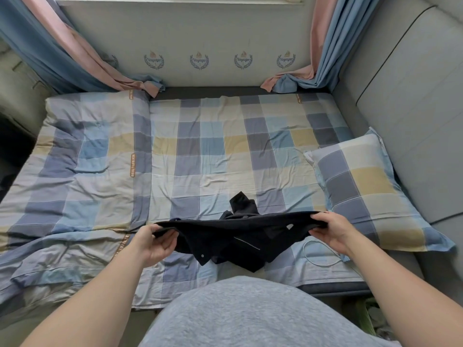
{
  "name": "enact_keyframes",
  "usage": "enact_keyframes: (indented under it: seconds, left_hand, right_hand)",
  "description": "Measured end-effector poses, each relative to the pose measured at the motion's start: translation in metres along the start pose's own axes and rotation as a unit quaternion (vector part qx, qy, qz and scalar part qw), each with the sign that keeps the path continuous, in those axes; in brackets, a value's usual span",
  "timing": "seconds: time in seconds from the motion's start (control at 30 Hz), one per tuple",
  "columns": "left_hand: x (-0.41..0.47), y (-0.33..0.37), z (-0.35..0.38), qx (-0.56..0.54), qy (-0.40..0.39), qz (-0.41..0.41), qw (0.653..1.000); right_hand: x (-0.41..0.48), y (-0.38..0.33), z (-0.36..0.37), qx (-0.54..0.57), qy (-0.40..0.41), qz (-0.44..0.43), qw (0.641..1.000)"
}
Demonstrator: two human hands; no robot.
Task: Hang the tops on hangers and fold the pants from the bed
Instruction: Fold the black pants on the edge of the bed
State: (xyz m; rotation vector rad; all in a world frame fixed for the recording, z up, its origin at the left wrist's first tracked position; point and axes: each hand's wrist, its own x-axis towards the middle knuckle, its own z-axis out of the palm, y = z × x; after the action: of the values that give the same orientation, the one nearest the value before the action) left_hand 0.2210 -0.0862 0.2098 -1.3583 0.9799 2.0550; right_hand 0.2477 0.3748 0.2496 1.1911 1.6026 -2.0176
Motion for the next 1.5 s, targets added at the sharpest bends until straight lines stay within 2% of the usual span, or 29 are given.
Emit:
enact_keyframes:
  seconds: [0.13, 0.23, 0.27, 0.33, 0.4, 0.47, 0.57, 0.63, 0.67, 0.77, 0.83, 1.07, 1.23, 1.37, 1.5]
  left_hand:
    - [-0.003, 0.001, -0.005, -0.040, -0.093, 0.003, 0.995]
    - [0.000, -0.001, -0.003, 0.006, -0.094, 0.040, 0.995]
    - [0.001, -0.003, -0.001, 0.050, -0.069, 0.062, 0.994]
    - [0.003, -0.006, 0.004, 0.147, 0.010, 0.126, 0.981]
    - [0.004, -0.009, 0.008, 0.211, 0.071, 0.194, 0.955]
    - [0.005, -0.011, 0.012, 0.260, 0.111, 0.267, 0.921]
    - [0.007, -0.005, 0.021, 0.380, 0.209, 0.334, 0.837]
    - [0.003, 0.006, 0.030, 0.441, 0.264, 0.350, 0.783]
    - [0.000, 0.014, 0.038, 0.434, 0.268, 0.370, 0.777]
    - [-0.020, 0.044, 0.071, 0.337, 0.199, 0.454, 0.801]
    - [-0.040, 0.071, 0.097, 0.295, 0.179, 0.505, 0.791]
    - [-0.143, 0.181, 0.180, 0.202, 0.164, 0.659, 0.706]
    - [-0.247, 0.250, 0.225, 0.169, 0.174, 0.719, 0.651]
    - [-0.329, 0.282, 0.247, 0.149, 0.167, 0.770, 0.598]
    - [-0.388, 0.306, 0.255, 0.148, 0.164, 0.794, 0.566]
  right_hand:
    - [-0.002, -0.005, -0.006, 0.041, -0.067, -0.024, 0.997]
    - [-0.001, -0.007, -0.008, 0.063, -0.106, -0.035, 0.992]
    - [0.000, -0.006, -0.007, 0.027, -0.086, -0.057, 0.994]
    - [0.002, -0.005, -0.004, -0.142, -0.001, -0.130, 0.981]
    - [0.002, -0.006, 0.001, -0.266, 0.048, -0.177, 0.946]
    - [0.001, -0.009, 0.005, -0.326, 0.075, -0.203, 0.921]
    - [0.000, -0.022, 0.012, -0.475, 0.130, -0.289, 0.821]
    - [-0.003, -0.034, 0.018, -0.506, 0.141, -0.325, 0.787]
    - [-0.004, -0.043, 0.021, -0.506, 0.148, -0.351, 0.774]
    - [-0.007, -0.080, 0.037, -0.469, 0.158, -0.428, 0.756]
    - [-0.014, -0.115, 0.049, -0.429, 0.165, -0.475, 0.750]
    - [-0.073, -0.262, 0.095, -0.322, 0.174, -0.625, 0.689]
    - [-0.141, -0.365, 0.121, -0.290, 0.205, -0.698, 0.622]
    - [-0.198, -0.425, 0.133, -0.257, 0.215, -0.720, 0.607]
    - [-0.248, -0.466, 0.143, -0.229, 0.218, -0.727, 0.610]
